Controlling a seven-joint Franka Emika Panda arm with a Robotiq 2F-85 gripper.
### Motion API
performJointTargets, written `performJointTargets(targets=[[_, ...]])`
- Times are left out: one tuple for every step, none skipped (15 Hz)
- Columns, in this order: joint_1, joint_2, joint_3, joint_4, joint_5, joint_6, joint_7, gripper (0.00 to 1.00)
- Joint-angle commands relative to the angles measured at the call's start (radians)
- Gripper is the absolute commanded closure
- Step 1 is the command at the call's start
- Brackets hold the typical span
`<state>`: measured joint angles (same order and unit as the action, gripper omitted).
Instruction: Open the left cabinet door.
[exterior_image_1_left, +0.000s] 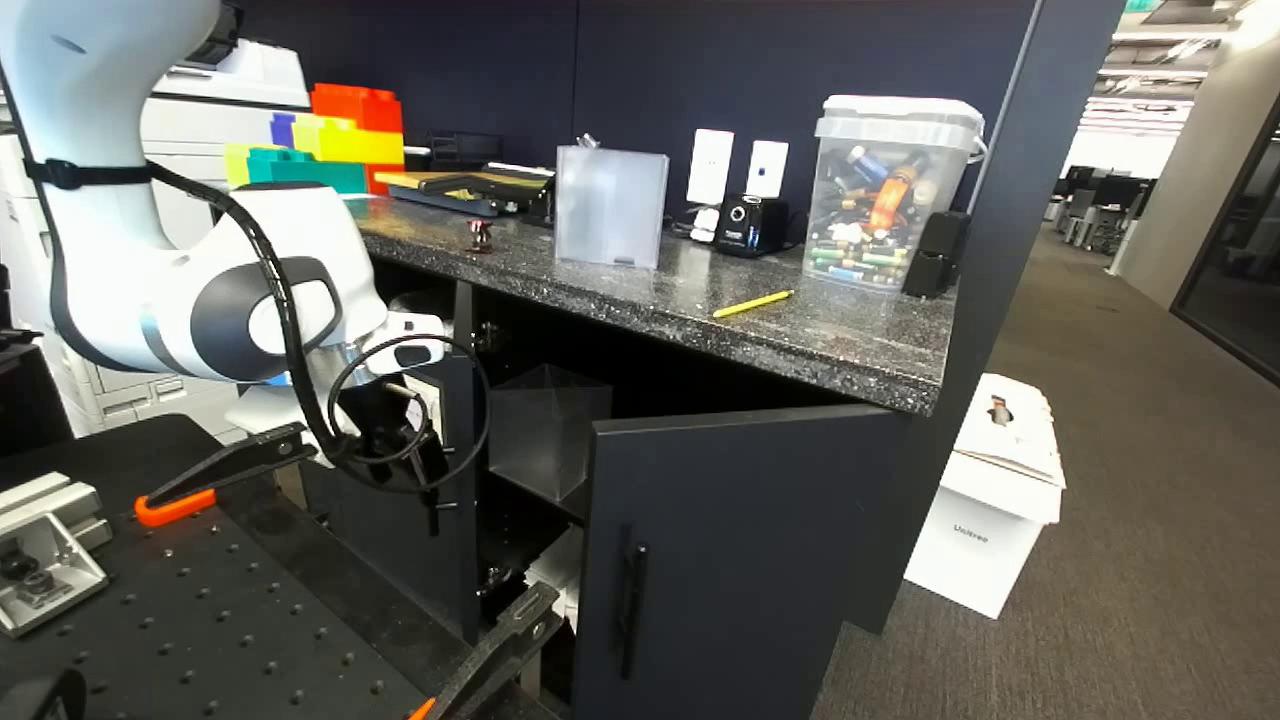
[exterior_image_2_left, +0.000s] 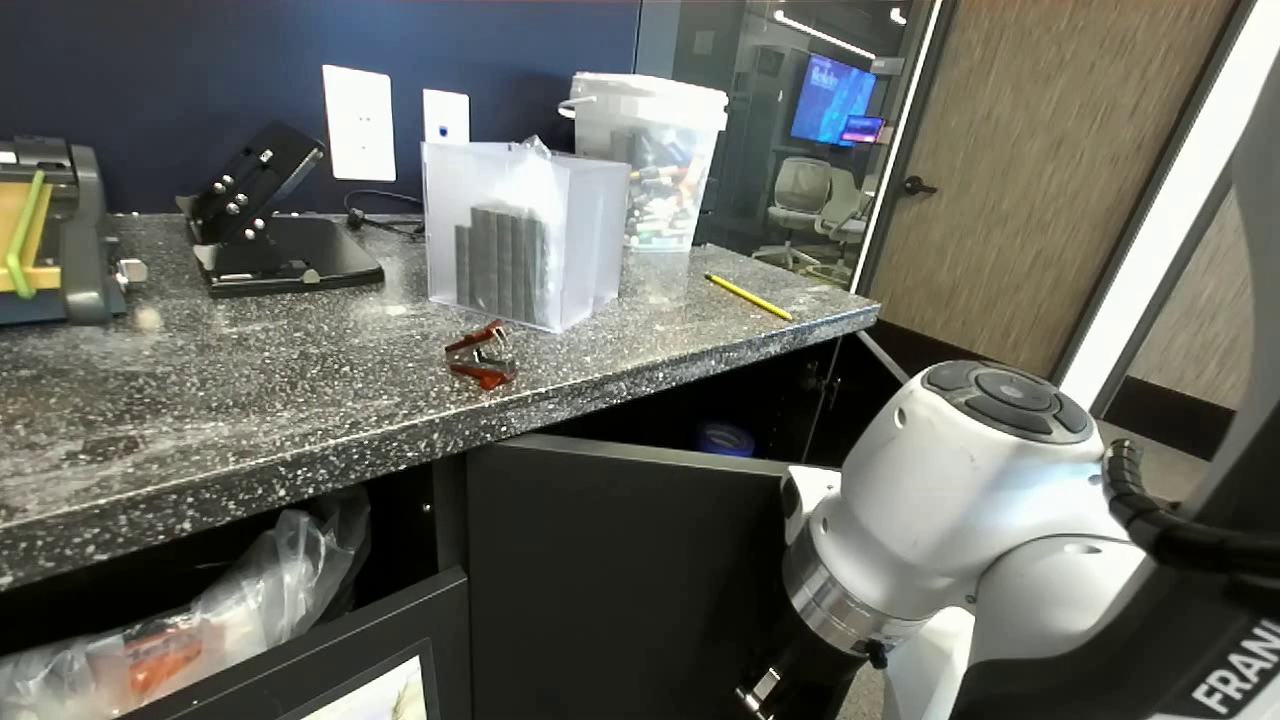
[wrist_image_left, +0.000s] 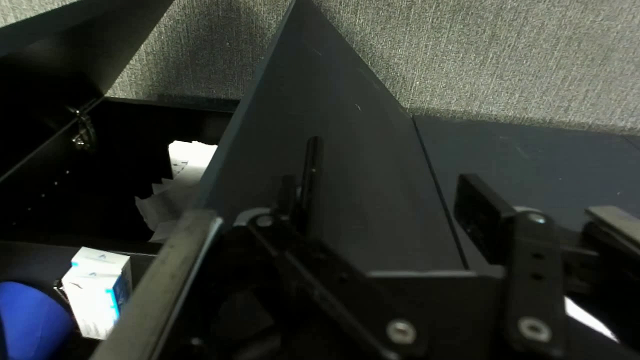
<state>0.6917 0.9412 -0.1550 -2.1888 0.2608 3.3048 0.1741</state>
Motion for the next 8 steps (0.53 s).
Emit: performJointTargets(targets=[[0.080, -0.146, -0.032, -0.030, -0.040, -0.135, -0.025, 0.00], [0.088, -0.145, -0.040, -0.024, -0.052, -0.146, -0.026, 0.00], [0.094, -0.146, -0.045, -0.020, -0.063, -0.159, -0.022, 0.00], [0.105, -0.157, -0.058, -0.023, -0.076, -0.179, -0.016, 0.00], [0.116, -0.182, -0.064, -0.037, -0.091, -0.199, -0.013, 0.00], [0.122, -0.211, -0.065, -0.049, -0.105, -0.221, -0.010, 0.00], [0.121, -0.246, -0.056, -0.062, -0.122, -0.246, -0.011, 0.00], [0.127, -0.280, -0.054, -0.076, -0.138, -0.269, -0.002, 0.00]])
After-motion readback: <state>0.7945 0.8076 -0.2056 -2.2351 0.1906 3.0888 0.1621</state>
